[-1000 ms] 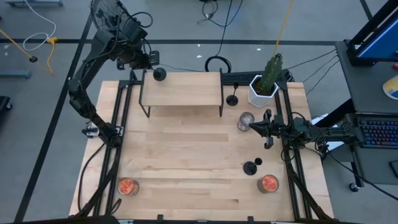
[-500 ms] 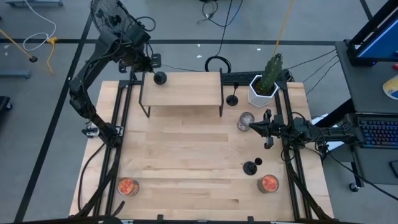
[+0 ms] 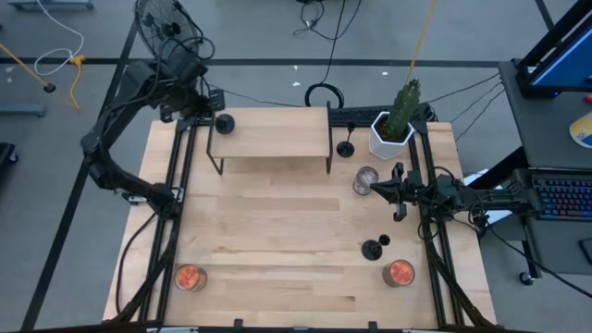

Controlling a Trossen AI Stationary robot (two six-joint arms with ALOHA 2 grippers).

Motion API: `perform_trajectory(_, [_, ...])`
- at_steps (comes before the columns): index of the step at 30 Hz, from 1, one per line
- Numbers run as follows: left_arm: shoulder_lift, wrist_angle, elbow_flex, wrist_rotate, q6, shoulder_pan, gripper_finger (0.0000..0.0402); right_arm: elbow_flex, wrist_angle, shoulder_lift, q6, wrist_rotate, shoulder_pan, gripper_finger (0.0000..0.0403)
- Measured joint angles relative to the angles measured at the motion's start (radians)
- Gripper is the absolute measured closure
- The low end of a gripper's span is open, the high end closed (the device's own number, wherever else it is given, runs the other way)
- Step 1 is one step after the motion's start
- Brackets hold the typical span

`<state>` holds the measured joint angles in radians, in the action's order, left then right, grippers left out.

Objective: Pick & Place candle stick holders
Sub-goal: Put the bottom black candle holder on the shelf

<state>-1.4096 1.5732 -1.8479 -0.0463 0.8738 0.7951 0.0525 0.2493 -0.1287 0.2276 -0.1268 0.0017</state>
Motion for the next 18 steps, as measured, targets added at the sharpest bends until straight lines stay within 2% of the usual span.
perform_trajectory(13, [-0.009, -0.003, 0.001, 0.103, 0.0, -0.076, 0.0383, 0.0, 0.0, 0.0, 0.0, 0.0, 0.0, 0.0403])
perform_trajectory(18, [-0.009, -0.003, 0.001, 0.104, 0.012, -0.111, 0.0383, 0.0, 0.0, 0.0, 0.0, 0.0, 0.0, 0.0403])
